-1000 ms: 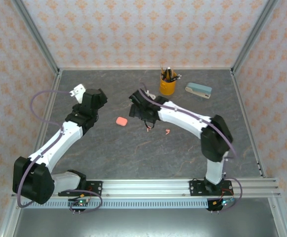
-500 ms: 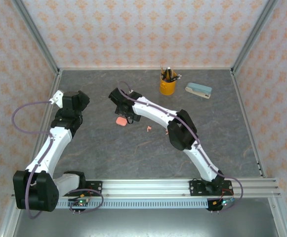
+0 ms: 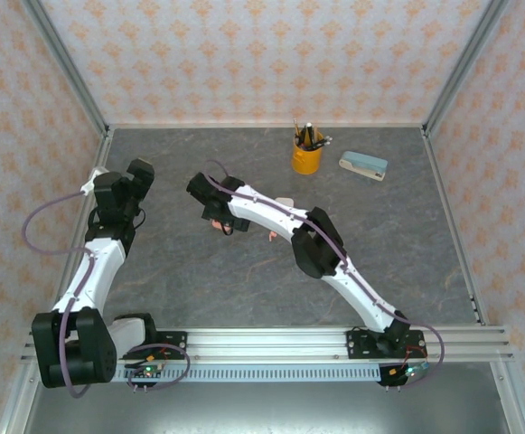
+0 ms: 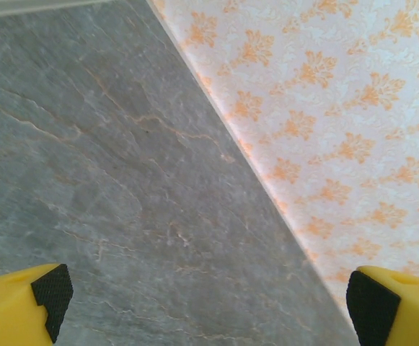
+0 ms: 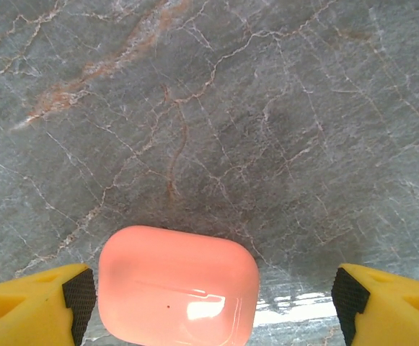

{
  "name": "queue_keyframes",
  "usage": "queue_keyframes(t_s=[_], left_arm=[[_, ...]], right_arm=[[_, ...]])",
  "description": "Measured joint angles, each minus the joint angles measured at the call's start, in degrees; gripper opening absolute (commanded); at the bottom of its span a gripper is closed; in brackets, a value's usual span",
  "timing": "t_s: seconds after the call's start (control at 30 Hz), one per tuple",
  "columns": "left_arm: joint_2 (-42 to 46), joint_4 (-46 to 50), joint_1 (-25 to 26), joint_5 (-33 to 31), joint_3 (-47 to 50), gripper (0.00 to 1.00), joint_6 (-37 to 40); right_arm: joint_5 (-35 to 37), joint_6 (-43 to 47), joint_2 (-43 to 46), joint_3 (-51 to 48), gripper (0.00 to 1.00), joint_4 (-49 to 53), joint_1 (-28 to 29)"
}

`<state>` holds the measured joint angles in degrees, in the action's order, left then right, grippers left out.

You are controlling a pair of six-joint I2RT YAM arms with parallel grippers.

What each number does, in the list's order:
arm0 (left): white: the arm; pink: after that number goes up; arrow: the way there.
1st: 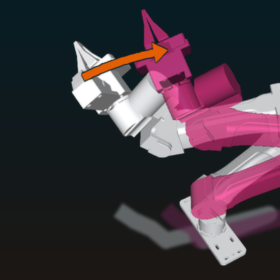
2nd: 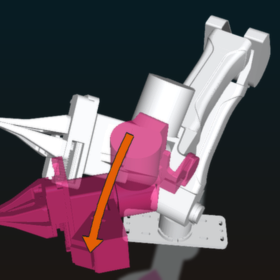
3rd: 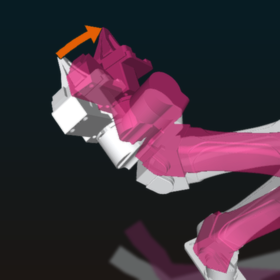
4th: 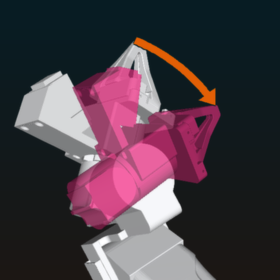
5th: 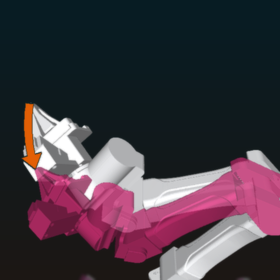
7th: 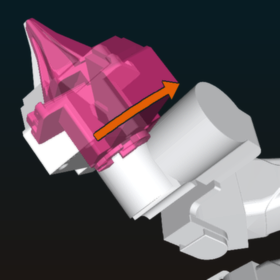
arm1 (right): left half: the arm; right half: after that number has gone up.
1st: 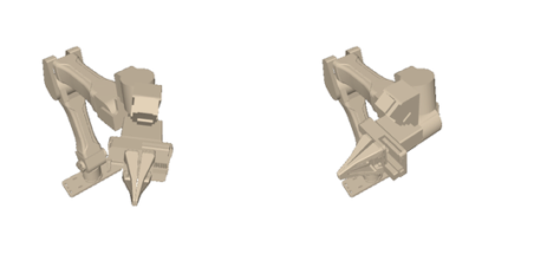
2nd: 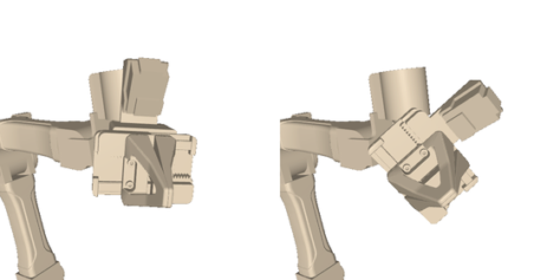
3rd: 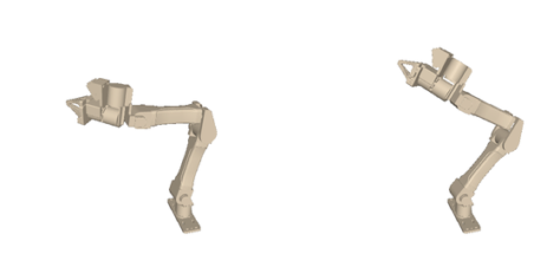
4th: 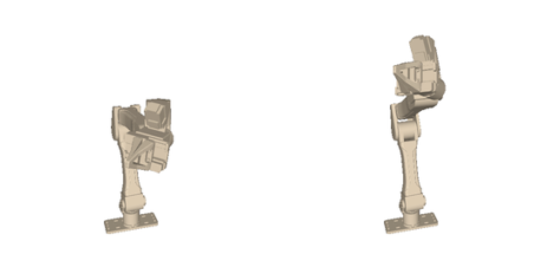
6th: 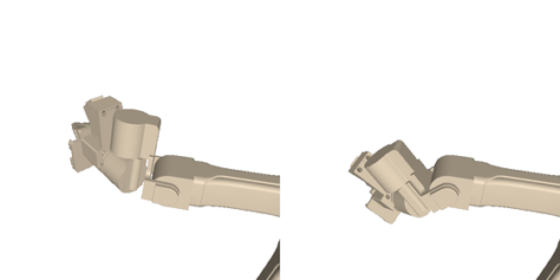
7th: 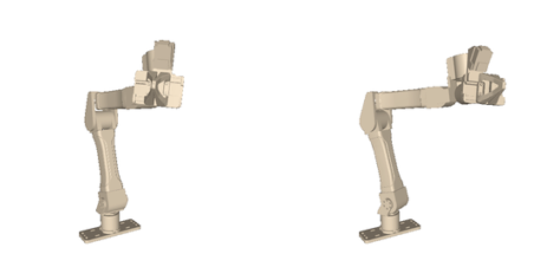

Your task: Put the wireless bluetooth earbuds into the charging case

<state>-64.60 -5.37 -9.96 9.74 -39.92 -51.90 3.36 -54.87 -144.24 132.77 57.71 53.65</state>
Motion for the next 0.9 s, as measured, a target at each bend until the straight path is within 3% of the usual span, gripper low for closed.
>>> queue_keyframes(t_s=[0.53,0.9], left_arm=[[1.1,-3.5,-0.2,2.3,1.1,1.00,-2.2],[1.1,-3.5,-0.2,1.9,1.9,1.00,-2.3]], right_arm=[[-0.6,0.0,-5.6,7.5,0.80,1.3,0.6],[-0.5,2.7,-8.1,12.1,0.61,4.5,0.7]])
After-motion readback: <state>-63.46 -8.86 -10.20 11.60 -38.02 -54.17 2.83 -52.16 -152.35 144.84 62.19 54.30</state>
